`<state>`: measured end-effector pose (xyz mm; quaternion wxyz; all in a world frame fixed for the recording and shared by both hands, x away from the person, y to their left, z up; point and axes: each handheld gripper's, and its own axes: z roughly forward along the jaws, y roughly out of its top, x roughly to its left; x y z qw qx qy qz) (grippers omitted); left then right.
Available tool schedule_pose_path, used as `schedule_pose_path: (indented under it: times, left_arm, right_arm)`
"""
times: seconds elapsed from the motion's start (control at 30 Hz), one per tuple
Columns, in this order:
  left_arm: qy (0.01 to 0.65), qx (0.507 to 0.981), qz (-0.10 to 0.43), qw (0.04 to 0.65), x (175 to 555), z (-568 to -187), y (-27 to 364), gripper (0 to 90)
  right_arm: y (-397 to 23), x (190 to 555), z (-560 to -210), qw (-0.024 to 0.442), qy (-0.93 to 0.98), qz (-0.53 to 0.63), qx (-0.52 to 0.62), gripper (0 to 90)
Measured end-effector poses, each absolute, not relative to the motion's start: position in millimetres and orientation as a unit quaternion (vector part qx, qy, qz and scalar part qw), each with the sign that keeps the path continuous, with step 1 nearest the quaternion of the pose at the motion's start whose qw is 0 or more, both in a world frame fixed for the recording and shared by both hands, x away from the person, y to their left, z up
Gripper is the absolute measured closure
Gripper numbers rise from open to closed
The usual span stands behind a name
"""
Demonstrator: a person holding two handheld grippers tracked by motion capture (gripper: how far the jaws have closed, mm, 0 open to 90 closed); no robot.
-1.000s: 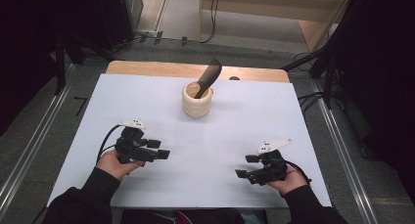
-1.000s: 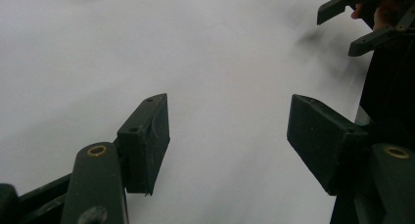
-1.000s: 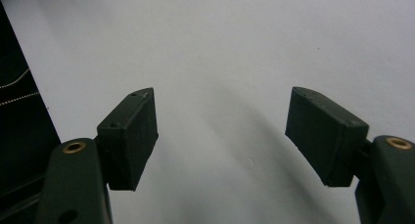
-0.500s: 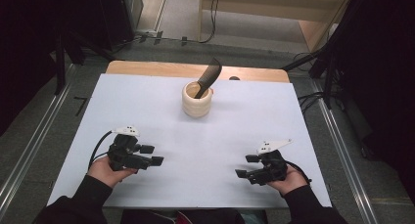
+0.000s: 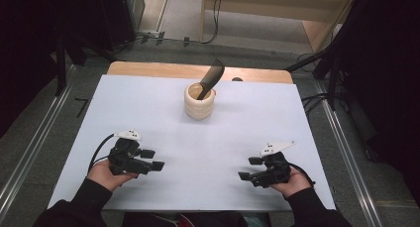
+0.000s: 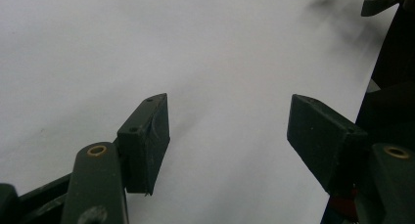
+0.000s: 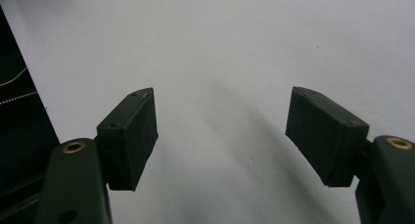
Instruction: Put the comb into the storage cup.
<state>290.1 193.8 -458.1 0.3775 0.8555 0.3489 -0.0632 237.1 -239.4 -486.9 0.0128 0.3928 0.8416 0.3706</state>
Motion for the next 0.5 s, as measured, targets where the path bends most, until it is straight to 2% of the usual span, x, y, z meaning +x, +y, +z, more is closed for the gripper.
schedule_pose_path:
  times: [0.5]
  left_arm:
    - [0.354,0.856,-0.064,0.372,291.2,-459.3,194.4,32.7]
  right_arm:
    - [-238.9,237.0,-487.2,0.01,0.842,0.368,0.393,25.5]
